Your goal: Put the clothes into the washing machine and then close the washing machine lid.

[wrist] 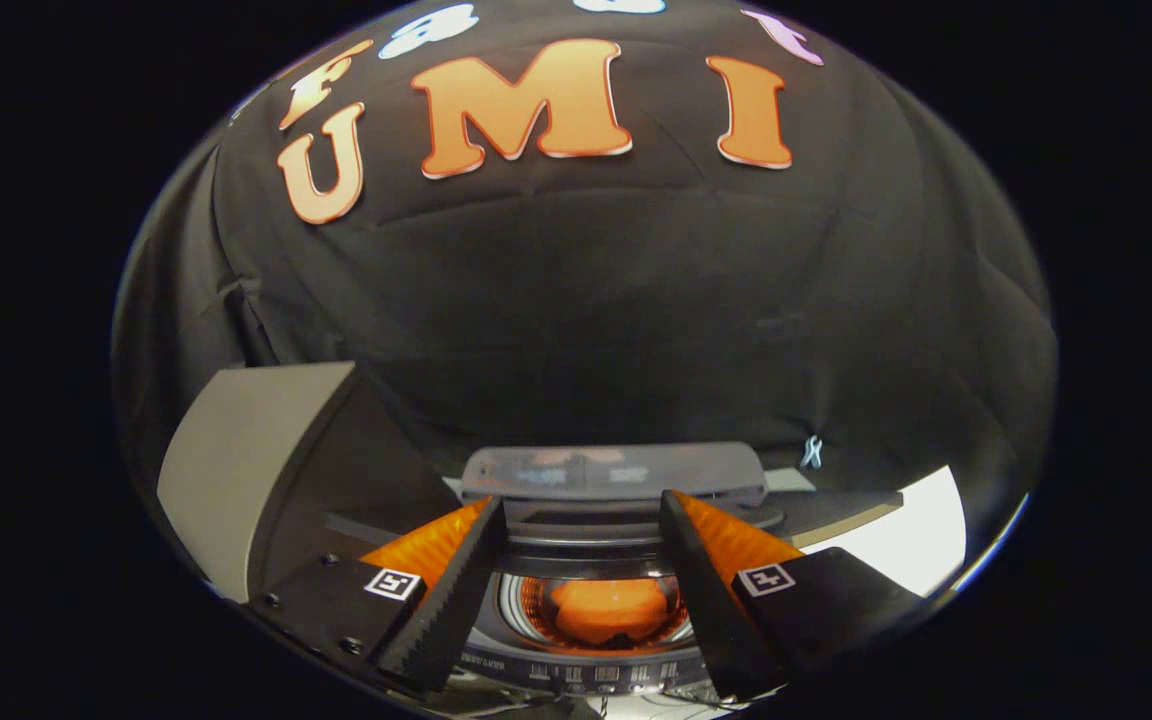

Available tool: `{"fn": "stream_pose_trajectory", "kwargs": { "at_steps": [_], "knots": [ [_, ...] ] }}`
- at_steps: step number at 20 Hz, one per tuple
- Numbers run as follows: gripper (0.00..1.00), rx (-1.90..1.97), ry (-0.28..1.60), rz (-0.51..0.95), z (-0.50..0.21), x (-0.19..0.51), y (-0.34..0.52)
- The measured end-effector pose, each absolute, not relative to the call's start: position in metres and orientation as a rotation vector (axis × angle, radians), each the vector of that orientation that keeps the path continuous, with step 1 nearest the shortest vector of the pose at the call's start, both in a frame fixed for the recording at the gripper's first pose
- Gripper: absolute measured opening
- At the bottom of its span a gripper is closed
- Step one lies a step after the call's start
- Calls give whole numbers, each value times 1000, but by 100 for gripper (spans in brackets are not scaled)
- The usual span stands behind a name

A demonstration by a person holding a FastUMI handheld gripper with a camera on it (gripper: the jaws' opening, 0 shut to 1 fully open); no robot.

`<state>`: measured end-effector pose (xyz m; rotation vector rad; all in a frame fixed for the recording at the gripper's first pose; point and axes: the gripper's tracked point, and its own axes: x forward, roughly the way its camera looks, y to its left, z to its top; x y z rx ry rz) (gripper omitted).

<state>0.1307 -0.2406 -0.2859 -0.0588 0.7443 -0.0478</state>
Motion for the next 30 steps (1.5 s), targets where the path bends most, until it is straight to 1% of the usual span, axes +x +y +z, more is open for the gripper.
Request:
{"fn": "stream_pose_trajectory", "kwargs": {
  "at_steps": [3, 5, 10, 16, 19, 22, 30],
  "knots": [
    [100, 10, 894, -94, -347, 91, -255],
    [100, 30, 923, -126, -361, 85, -265],
    [99, 22, 863, -173, -332, 101, -288],
    [99, -6, 820, -171, -317, 112, -296],
    [99, -44, 775, -148, -295, 126, -293],
    [100, -63, 696, -122, -259, 139, -286],
    [99, -94, 384, -70, -132, 160, -272]
  ]
}}
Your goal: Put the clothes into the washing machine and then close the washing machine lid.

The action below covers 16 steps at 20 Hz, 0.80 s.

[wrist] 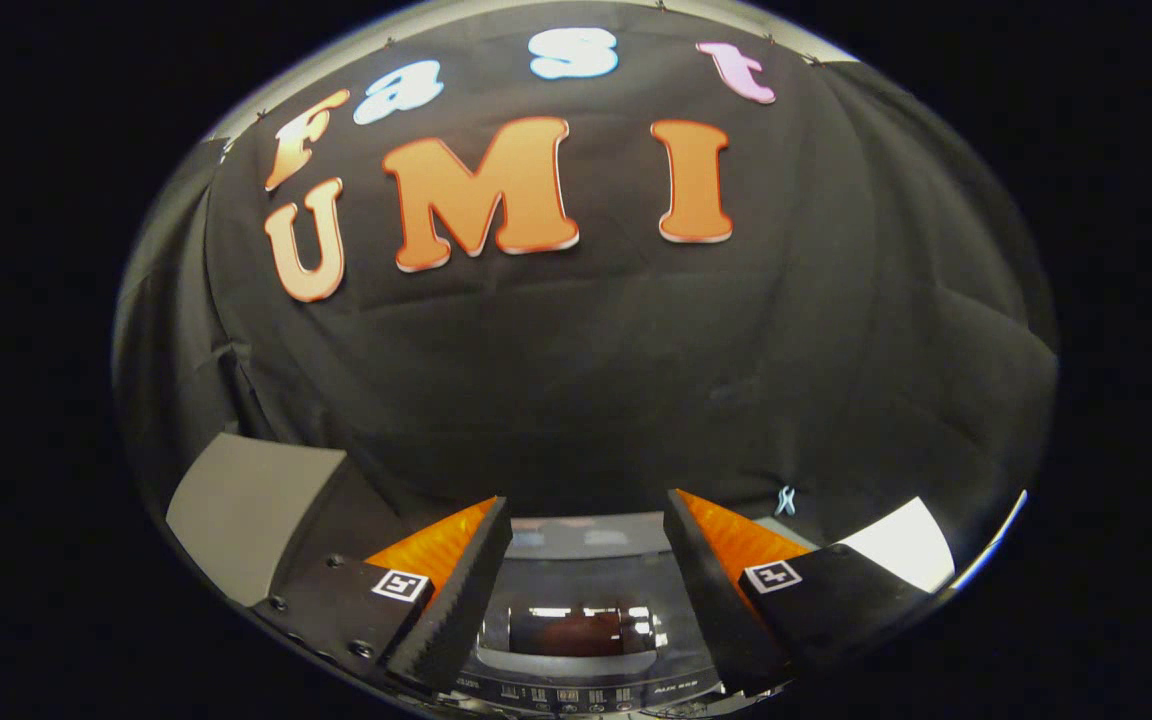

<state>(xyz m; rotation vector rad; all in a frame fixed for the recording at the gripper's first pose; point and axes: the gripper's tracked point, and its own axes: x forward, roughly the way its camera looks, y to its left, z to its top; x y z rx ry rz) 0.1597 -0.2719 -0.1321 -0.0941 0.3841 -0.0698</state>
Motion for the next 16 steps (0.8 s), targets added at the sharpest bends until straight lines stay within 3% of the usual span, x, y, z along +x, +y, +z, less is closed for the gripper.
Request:
{"fn": "stream_pose_trajectory", "kwargs": {
  "at_steps": [9, 16],
  "knots": [
    [99, -105, 172, -86, -16, 142, -271],
    [99, -143, 77, -126, 27, 105, -255]
  ]
}}
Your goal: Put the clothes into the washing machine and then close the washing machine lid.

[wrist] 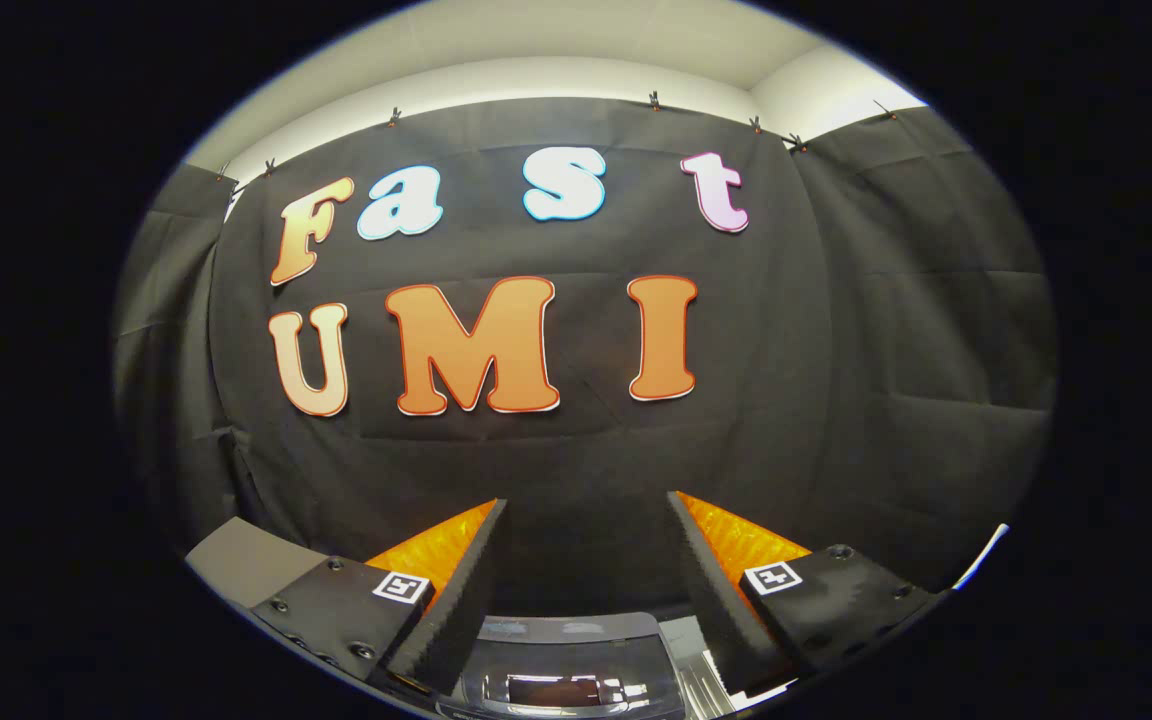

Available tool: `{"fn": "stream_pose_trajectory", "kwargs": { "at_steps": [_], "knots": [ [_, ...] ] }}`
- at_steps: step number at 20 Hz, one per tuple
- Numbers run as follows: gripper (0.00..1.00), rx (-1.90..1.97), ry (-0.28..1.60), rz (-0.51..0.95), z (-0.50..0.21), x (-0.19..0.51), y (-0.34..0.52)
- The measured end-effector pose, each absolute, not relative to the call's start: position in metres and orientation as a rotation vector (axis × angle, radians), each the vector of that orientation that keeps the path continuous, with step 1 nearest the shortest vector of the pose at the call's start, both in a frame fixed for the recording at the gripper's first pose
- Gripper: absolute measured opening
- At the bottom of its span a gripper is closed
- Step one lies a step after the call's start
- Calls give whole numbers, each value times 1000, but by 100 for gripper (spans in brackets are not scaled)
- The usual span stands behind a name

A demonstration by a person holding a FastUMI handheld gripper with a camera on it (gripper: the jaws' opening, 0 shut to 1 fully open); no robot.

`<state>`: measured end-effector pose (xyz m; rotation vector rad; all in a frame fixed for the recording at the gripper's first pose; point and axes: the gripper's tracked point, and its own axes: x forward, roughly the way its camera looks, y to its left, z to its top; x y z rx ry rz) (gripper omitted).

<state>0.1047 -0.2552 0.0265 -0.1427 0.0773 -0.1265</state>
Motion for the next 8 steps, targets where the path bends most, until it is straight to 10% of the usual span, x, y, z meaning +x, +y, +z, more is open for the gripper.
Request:
{"fn": "stream_pose_trajectory", "kwargs": {
  "at_steps": [8],
  "knots": [
    [99, -122, 53, -168, 24, 49, -213]
  ]
}}
